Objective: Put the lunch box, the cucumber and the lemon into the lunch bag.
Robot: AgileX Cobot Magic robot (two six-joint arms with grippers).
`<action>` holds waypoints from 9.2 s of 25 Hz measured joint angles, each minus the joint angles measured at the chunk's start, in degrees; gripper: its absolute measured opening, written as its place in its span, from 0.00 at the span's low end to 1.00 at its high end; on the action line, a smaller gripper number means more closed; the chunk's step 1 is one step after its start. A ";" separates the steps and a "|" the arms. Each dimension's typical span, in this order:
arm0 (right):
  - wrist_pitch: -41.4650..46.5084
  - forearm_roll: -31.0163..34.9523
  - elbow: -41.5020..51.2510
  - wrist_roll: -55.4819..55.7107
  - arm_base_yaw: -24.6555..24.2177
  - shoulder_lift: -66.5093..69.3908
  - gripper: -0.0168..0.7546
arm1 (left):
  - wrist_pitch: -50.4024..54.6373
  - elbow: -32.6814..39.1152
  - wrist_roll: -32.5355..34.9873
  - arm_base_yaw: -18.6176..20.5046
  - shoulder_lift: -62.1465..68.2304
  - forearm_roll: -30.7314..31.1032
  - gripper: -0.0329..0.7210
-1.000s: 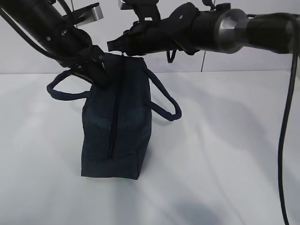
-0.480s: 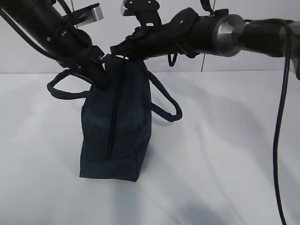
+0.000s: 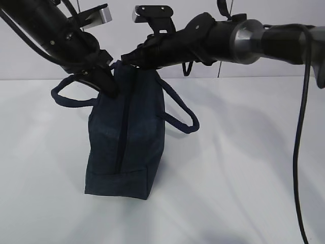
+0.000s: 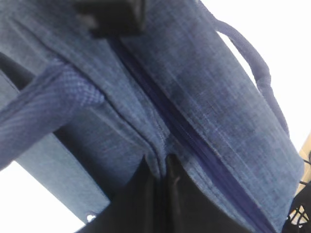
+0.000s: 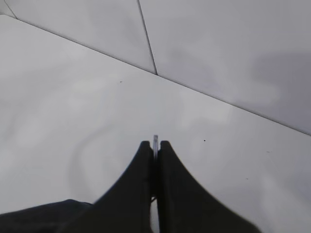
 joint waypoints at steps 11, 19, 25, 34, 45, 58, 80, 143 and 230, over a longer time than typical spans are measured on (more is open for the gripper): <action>9.18 -0.50 -1.52 0.00 -2.22 -1.41 0.00 | 1.44 0.00 0.13 -0.25 -0.23 0.00 0.04; 11.48 0.47 -3.17 1.03 -3.47 -1.41 0.00 | 0.98 0.00 0.45 -1.74 -0.26 0.73 0.04; 12.49 1.66 -3.56 1.27 -4.06 -0.05 0.00 | 0.36 0.00 0.45 -2.17 -0.26 0.98 0.04; 13.30 3.86 -6.66 2.42 -4.20 4.43 0.00 | 0.34 0.00 0.45 -2.26 -0.26 1.53 0.04; 14.68 4.55 -7.03 3.58 -4.64 7.17 0.00 | 1.06 0.00 0.45 -2.26 -0.26 1.84 0.04; 17.14 4.35 -7.95 3.83 -4.73 7.84 0.00 | 1.62 0.00 0.45 -2.26 -0.26 1.96 0.04; 22.57 -4.19 -10.86 3.93 -4.84 5.14 0.51 | 2.49 0.00 0.49 -2.43 -0.26 1.75 0.04; 54.86 -36.83 8.63 29.33 -4.84 -42.27 0.50 | 3.36 0.00 -24.57 -2.80 -20.22 20.68 0.61; 48.67 -53.20 81.48 38.40 -4.84 -134.30 0.50 | -3.11 64.61 -26.42 -2.80 -111.55 30.56 0.39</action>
